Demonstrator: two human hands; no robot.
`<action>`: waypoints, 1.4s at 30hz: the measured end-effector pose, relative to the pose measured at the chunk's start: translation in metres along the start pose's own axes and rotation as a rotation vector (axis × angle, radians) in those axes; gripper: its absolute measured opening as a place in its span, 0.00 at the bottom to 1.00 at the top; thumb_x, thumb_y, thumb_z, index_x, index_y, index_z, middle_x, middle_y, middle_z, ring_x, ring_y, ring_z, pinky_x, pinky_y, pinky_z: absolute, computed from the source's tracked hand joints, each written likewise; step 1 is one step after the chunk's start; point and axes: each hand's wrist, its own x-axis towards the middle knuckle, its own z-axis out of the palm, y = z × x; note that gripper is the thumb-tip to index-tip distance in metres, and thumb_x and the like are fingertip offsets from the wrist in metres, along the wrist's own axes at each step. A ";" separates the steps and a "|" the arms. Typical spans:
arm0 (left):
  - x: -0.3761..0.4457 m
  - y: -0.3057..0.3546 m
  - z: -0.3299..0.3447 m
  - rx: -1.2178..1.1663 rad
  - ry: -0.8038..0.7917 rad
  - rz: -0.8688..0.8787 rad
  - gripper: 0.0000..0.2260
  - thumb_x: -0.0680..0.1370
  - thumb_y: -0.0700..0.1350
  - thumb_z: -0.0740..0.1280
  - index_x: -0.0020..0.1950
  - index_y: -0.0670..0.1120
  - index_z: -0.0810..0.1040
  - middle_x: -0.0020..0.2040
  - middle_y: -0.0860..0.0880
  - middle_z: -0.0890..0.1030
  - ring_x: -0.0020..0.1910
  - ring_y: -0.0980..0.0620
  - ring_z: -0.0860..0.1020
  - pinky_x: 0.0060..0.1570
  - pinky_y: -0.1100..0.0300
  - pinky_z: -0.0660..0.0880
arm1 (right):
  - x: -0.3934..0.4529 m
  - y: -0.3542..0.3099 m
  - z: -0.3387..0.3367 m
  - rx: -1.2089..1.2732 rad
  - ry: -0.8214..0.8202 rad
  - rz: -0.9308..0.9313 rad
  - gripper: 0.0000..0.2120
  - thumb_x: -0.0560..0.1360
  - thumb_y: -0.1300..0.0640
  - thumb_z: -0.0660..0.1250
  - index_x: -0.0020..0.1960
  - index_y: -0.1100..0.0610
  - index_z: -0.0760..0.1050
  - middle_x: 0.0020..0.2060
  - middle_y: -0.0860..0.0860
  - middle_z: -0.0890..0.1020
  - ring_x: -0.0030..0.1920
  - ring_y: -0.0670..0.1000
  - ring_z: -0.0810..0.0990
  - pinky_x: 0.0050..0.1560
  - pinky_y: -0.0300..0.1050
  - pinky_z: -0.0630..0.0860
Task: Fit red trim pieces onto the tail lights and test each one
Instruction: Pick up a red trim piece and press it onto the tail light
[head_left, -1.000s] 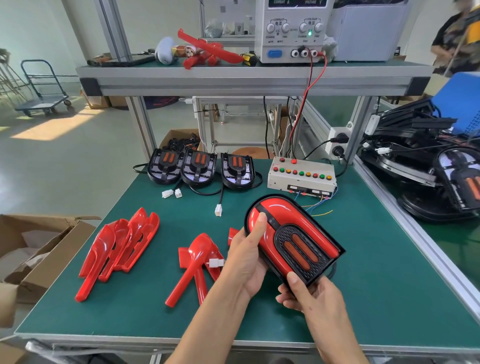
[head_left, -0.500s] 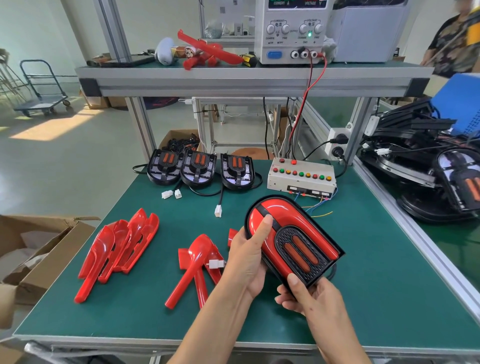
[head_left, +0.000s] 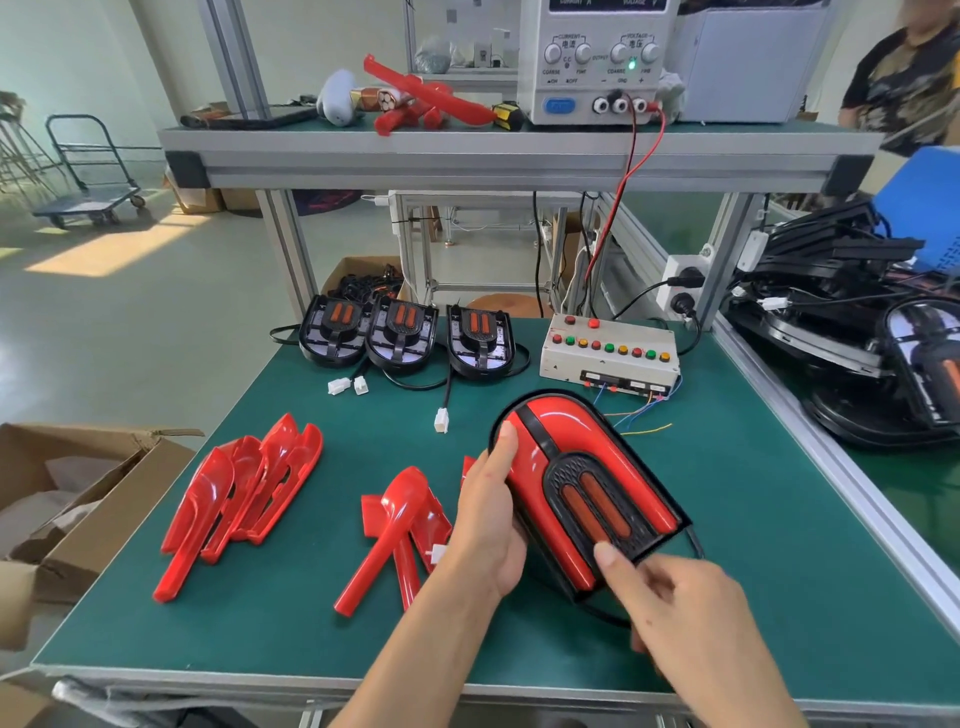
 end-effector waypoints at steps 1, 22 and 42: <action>0.001 0.000 0.000 -0.018 -0.008 -0.006 0.25 0.79 0.60 0.65 0.68 0.43 0.78 0.60 0.44 0.84 0.61 0.45 0.82 0.68 0.44 0.74 | 0.002 -0.002 -0.005 -0.030 0.050 -0.020 0.36 0.71 0.23 0.56 0.31 0.57 0.75 0.23 0.47 0.82 0.23 0.43 0.78 0.34 0.42 0.73; 0.011 -0.015 0.000 0.347 -0.221 0.285 0.20 0.76 0.57 0.68 0.62 0.47 0.78 0.60 0.44 0.83 0.63 0.43 0.80 0.68 0.41 0.73 | 0.118 -0.067 -0.033 0.291 -0.308 -0.122 0.20 0.65 0.41 0.80 0.47 0.55 0.84 0.43 0.60 0.87 0.40 0.55 0.85 0.50 0.59 0.83; 0.003 -0.013 -0.008 0.434 -0.339 0.263 0.16 0.78 0.51 0.68 0.64 0.46 0.77 0.57 0.49 0.85 0.57 0.53 0.82 0.58 0.60 0.77 | 0.120 -0.035 -0.038 0.272 -0.222 -0.323 0.16 0.69 0.40 0.77 0.51 0.48 0.84 0.46 0.48 0.88 0.49 0.51 0.87 0.59 0.60 0.81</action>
